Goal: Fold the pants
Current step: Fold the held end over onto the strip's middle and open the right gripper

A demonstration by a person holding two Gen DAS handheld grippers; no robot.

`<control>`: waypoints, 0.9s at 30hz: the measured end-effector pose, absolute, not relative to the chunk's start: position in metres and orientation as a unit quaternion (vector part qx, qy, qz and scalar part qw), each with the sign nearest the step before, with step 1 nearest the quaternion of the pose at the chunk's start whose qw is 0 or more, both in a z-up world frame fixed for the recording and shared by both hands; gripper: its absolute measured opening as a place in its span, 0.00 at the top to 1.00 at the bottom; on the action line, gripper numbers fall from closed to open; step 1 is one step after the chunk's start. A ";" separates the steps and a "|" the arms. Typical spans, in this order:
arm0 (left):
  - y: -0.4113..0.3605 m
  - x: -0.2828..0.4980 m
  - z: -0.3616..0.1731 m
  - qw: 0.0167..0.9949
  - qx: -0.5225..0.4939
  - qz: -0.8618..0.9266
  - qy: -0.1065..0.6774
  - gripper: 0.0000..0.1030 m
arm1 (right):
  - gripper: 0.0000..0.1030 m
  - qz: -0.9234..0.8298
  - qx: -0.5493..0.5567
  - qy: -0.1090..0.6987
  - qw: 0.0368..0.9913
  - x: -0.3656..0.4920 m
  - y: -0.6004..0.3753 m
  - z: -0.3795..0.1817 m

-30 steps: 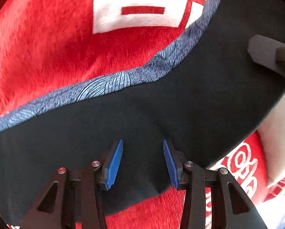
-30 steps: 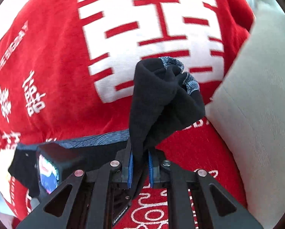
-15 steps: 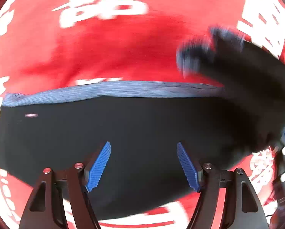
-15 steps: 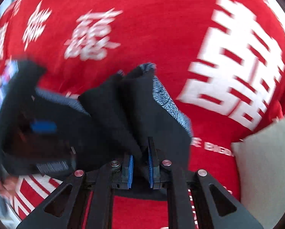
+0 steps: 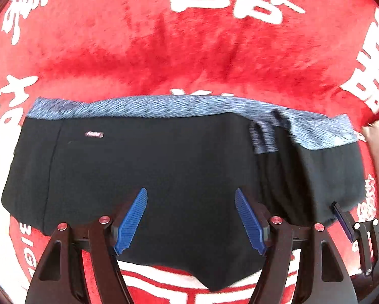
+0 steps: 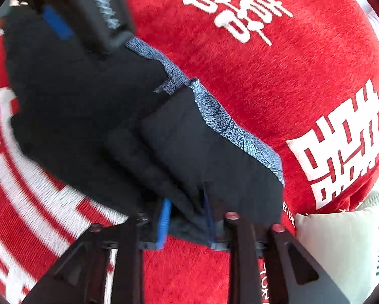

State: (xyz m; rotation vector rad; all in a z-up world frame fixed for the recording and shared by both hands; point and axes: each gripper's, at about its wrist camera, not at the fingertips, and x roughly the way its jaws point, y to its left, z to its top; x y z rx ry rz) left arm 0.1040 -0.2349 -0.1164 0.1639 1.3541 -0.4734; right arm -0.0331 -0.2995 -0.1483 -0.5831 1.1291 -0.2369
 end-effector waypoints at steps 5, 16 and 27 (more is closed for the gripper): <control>-0.261 0.088 -0.092 0.721 0.058 -0.297 0.624 0.29 | 0.45 -0.108 -0.094 0.541 0.829 -0.057 -0.351 -0.104; -0.307 0.078 -0.107 0.648 0.020 -0.375 0.662 0.30 | 0.52 -0.138 0.126 0.558 0.808 -0.095 -0.425 -0.093; -0.318 0.075 -0.111 0.628 0.042 -0.388 0.673 0.94 | 0.68 -0.139 0.190 0.549 0.802 -0.100 -0.463 -0.089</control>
